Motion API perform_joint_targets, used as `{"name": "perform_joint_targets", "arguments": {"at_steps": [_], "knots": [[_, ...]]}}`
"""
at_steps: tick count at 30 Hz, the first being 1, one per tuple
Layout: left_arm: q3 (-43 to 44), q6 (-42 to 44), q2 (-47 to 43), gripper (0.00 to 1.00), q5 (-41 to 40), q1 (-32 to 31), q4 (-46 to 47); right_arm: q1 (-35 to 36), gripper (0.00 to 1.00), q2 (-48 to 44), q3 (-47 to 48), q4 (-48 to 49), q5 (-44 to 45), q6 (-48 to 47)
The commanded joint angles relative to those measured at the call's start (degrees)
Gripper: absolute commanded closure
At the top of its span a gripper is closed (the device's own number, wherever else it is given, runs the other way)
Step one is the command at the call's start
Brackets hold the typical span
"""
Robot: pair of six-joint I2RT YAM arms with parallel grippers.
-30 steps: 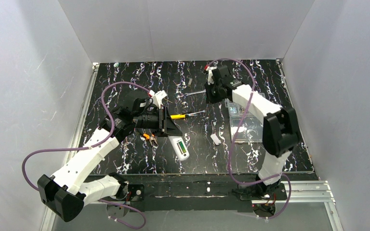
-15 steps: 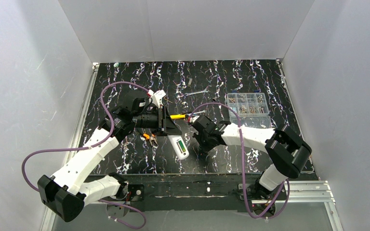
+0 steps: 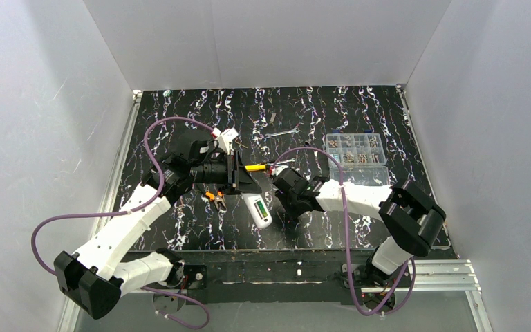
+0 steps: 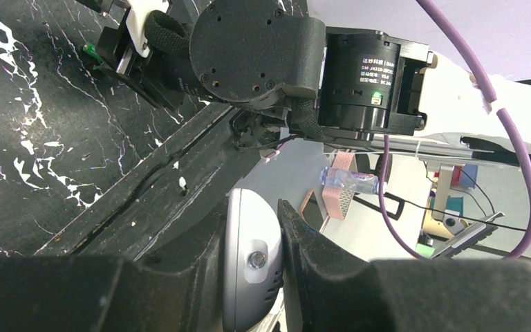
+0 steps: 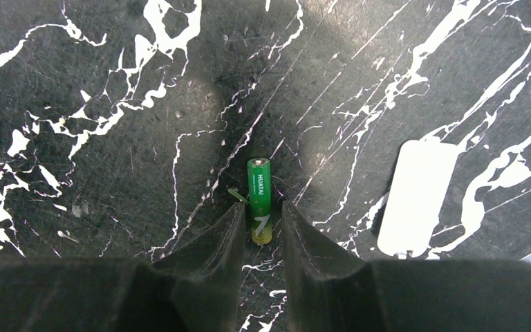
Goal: Load the batteries into the remote control
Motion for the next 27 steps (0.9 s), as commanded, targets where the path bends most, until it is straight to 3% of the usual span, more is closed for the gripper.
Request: {"name": "perform_joint_targets", "arguments": {"at_steps": [1,5,12,18,27], "knots": [[0.0,-0.2,-0.1,1.00,2.4,0.4,-0.2,0.7,0.65,3.2,-0.1,0.6,0.0,1.0],[0.2,-0.1,-0.1,1.00,2.4,0.3,-0.3,0.7,0.70,3.3,0.5,-0.2,-0.1,0.1],[0.3,-0.2,-0.2,1.00,2.2,0.3,-0.2,0.7,0.98,-0.6,0.0,-0.2,1.2,0.6],[0.5,0.0,-0.3,1.00,2.1,0.3,-0.3,-1.7,0.99,-12.5,0.3,0.1,4.2,-0.5],[0.6,-0.3,0.3,1.00,1.4,0.4,0.8,-7.0,0.99,-38.8,-8.7,23.1,-15.5,-6.0]]}}
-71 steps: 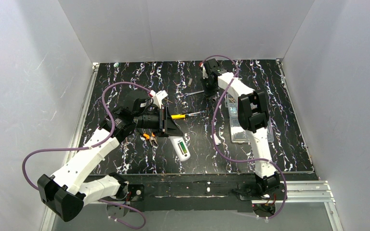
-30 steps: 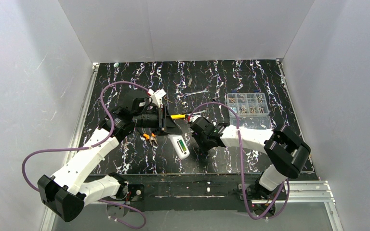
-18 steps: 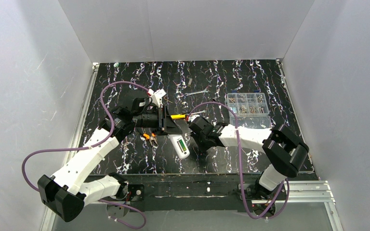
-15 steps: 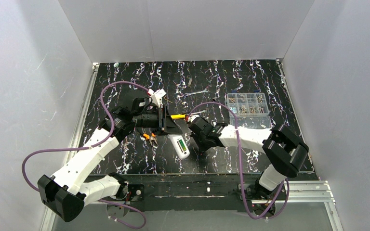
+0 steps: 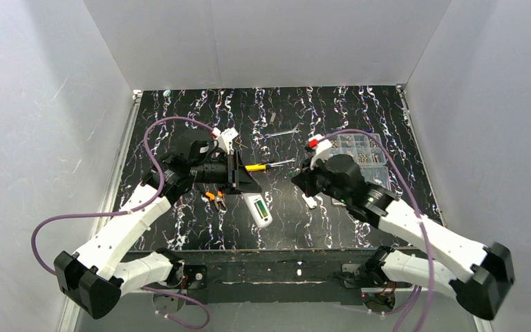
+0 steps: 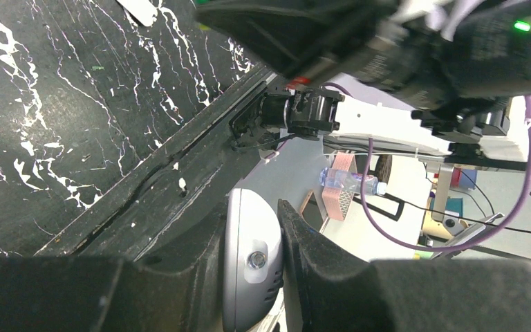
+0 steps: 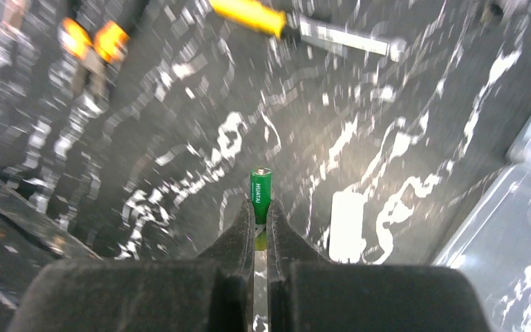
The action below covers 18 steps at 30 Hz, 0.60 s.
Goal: Load the batteries into the remote control
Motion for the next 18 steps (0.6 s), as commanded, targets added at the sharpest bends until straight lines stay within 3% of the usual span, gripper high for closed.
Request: {"name": "perform_joint_targets", "arguments": {"at_steps": [1,11,18], "knots": [[0.7,-0.2,0.5,1.00,1.5,0.4,0.7,-0.2,0.99,-9.8,-3.5,15.2,-13.6,-3.2],[1.4,-1.2,1.3,1.00,1.1,0.4,2.3,-0.5,0.99,-22.8,-7.9,35.0,-35.5,-2.4],[1.6,-0.5,0.9,1.00,4.8,0.4,7.6,-0.5,0.99,-24.0,-5.4,29.1,-45.2,-13.6]]}}
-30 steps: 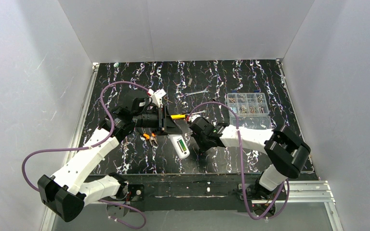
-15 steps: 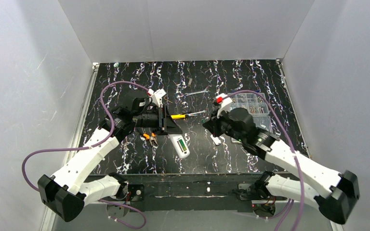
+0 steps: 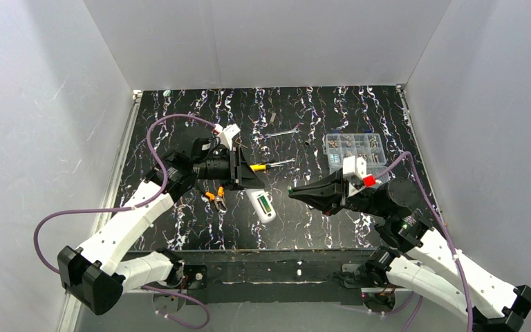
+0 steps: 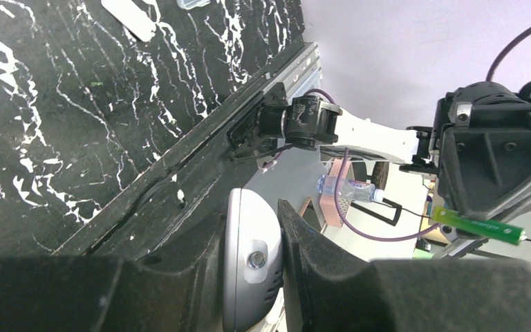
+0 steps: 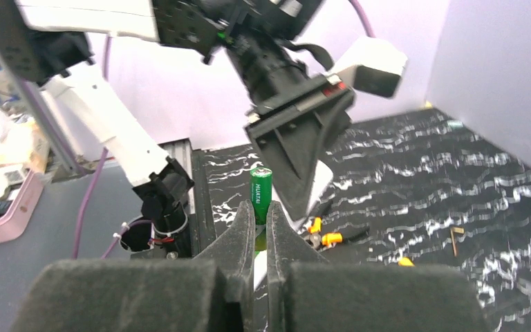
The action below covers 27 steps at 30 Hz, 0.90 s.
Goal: Load the batteries into the remote control
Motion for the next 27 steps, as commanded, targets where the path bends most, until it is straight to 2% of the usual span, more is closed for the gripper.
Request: {"name": "perform_joint_targets", "arguments": {"at_steps": [1,6,13,16,18,22,27], "knots": [[1.6,0.8,-1.2,1.00,4.8,0.4,5.0,-0.2,0.99,-0.4,2.3,-0.5,-10.9,-10.4],[0.4,3.1,-4.2,1.00,3.1,0.4,9.9,-0.2,0.99,-1.7,1.7,-0.7,-13.5,-17.0],[-0.2,7.4,-8.4,1.00,-1.8,0.3,12.0,-0.2,0.99,-2.1,2.5,-3.6,-14.5,-21.9],[-2.2,8.1,-10.0,1.00,-2.2,0.3,18.0,-0.2,0.99,-1.8,3.0,-4.7,-14.2,-22.8],[-5.3,8.6,-11.3,1.00,-2.5,0.3,25.4,-0.2,0.99,-1.4,3.5,-5.5,-14.4,-23.0],[-10.5,9.4,-14.1,1.00,-7.6,0.3,34.6,-0.2,0.99,-0.4,4.7,-7.2,-14.9,-23.2],[-10.4,10.8,-14.1,1.00,-2.6,0.3,38.8,-0.2,0.99,0.5,5.2,-7.3,-15.6,-23.3]]}}
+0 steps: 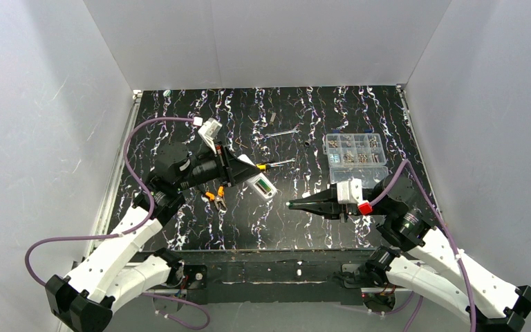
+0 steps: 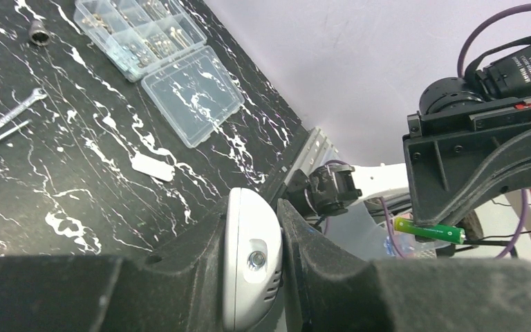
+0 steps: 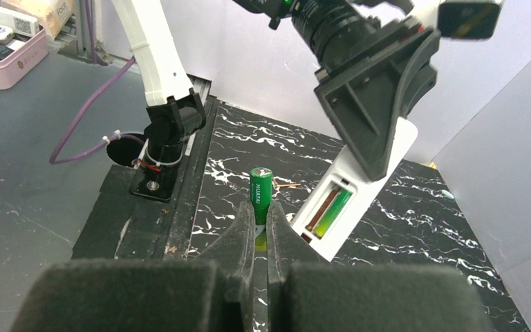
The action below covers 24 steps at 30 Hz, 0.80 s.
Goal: Load the batteries into the remote control
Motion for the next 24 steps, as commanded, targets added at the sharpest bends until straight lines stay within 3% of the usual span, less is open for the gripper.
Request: {"name": "perform_joint_targets", "arguments": {"at_steps": [1,10,24], "knots": [[1.1,1.9,-1.3,1.00,4.8,0.3,12.8,-0.2,0.99,0.7,3.1,0.2,-1.6,-1.0],[0.7,-0.2,-0.8,1.00,9.3,0.3,20.9,-0.1,0.99,2.0,6.7,-2.8,-4.1,-4.3],[2.0,-10.2,2.2,1.00,17.3,0.1,33.7,-0.2,0.99,1.4,9.3,-4.5,-3.8,-5.5]]}}
